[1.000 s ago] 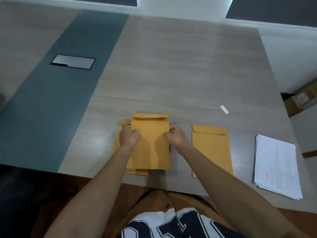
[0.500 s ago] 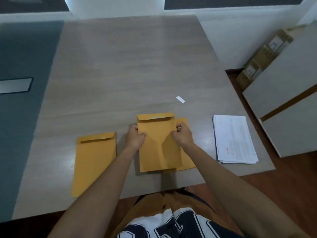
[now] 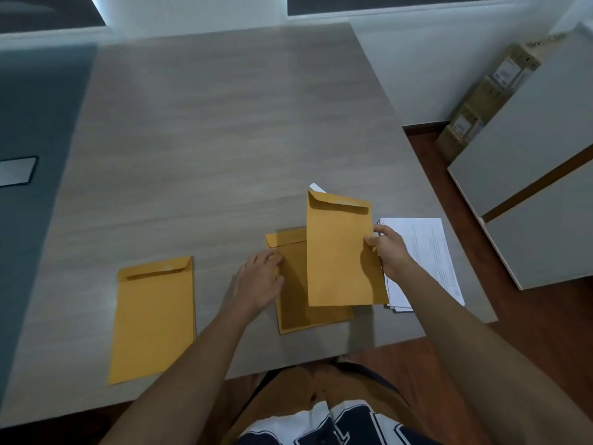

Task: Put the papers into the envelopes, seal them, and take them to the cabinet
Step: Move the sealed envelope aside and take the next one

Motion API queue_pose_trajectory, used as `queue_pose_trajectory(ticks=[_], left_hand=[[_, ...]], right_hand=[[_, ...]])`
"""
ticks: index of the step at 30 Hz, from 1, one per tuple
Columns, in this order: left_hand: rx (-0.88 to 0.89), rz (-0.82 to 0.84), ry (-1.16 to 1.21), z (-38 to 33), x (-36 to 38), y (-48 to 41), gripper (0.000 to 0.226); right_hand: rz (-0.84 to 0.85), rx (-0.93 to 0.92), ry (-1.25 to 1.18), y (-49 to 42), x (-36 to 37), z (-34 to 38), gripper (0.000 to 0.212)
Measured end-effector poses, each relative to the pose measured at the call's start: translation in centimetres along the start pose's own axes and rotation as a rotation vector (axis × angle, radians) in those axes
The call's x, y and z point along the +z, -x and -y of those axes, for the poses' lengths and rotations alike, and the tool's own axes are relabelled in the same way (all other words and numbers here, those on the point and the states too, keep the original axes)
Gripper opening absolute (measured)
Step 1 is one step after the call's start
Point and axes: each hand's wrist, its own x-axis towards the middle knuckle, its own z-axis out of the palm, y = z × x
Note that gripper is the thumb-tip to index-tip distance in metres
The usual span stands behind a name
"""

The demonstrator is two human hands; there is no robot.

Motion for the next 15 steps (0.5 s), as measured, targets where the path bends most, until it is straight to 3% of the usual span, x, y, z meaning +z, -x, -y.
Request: queue_pose_trajectory(ticks=[2, 5, 7, 9, 12, 15], left_hand=[[-0.027, 0.016, -0.085, -0.4, 0.4, 0.1, 0.070], [-0.115, 0.113, -0.161, -0.3, 0.3, -1.0, 0.118], [-0.141, 0.139, -0.215, 0.1, 0.0, -2.9, 0.131], [-0.184, 0.051, -0.251, 0.7, -0.8, -4.7, 0.122], [-0.217, -0.150, -0.223, 0.4, -2.5, -7.8, 0.084], [-0.104, -0.110, -0.178, -0.5, -2.8, -9.0, 0.054]], right_hand=[[-0.011, 0.002, -0.026, -0.6, -0.7, 0.4, 0.021], [-0.011, 0.013, -0.029, -1.2, -1.0, 0.6, 0.026], [-0.006, 0.020, -0.023, -1.7, -1.2, 0.8, 0.025], [0.005, 0.022, -0.006, -1.7, -0.9, 0.6, 0.023], [0.011, 0.015, 0.018, -2.1, -0.6, 0.6, 0.021], [0.015, 0.015, 0.051, -2.4, -0.3, 0.7, 0.019]])
